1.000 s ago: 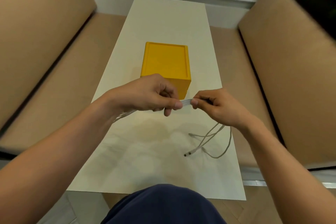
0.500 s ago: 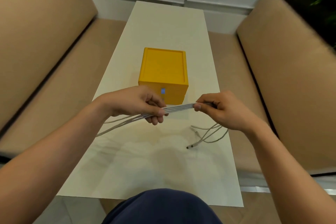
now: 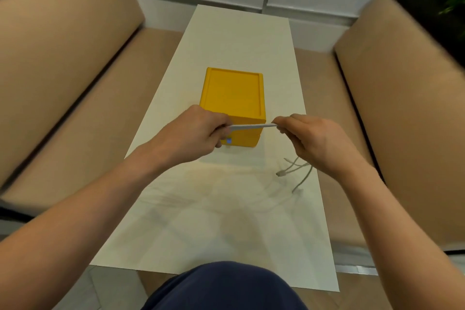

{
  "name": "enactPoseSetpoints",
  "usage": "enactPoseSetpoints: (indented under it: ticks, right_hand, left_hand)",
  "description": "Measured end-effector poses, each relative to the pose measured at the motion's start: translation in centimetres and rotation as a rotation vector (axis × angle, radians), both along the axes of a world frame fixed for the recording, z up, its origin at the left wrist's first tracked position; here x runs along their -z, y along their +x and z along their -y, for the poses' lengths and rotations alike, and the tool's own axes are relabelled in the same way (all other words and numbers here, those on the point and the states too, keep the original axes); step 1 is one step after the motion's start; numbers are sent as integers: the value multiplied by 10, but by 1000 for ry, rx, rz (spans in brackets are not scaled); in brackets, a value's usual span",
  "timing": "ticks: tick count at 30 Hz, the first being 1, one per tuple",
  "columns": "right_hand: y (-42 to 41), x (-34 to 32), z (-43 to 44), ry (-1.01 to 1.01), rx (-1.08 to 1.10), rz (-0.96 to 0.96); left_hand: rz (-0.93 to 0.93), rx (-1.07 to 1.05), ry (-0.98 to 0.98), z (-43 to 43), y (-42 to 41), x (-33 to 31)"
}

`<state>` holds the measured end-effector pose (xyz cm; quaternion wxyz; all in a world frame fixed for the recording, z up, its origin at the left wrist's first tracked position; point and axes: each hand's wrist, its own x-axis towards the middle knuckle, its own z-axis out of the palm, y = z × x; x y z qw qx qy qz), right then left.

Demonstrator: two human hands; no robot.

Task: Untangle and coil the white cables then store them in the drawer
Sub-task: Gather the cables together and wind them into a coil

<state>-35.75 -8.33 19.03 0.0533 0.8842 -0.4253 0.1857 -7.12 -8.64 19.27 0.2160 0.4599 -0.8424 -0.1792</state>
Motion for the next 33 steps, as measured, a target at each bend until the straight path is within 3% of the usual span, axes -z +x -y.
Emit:
enactPoseSetpoints:
  ticks: [2,4,8,10,14,17,19,24,27,31,33]
  right_hand:
    - [3,8,-3,-71,26,-6]
    - [8,15,-8,-17,43,33]
    - [17,24,-10,401,163,172]
    - [18,20,-10,444,203,161]
    - [29,4,-14,508,129,-8]
    - [48,0,-20,607,88,217]
    - [55,3,-19,608,129,270]
    - [57,-2,-26,497,129,235]
    - [50,-10,-28,473,141,228]
    - [35,-19,-23,644,125,119]
    - [28,-26,-24,671,80,169]
  left_hand:
    - [36,15,-241,1,3,8]
    - [114,53,-431,-1,5,15]
    - [208,112,-521,-7,2,22]
    - [223,119,-531,-5,1,23]
    - [240,117,-448,-6,-5,14]
    - [268,106,-246,-8,-14,5]
    - [187,58,-32,-11,-17,-3]
    - [-212,-58,419,-14,-16,-10]
    - [-206,-26,449,-15,-15,-11]
    - [-247,-1,427,-18,-19,-13]
    - [-232,-1,426,-17,-21,-12]
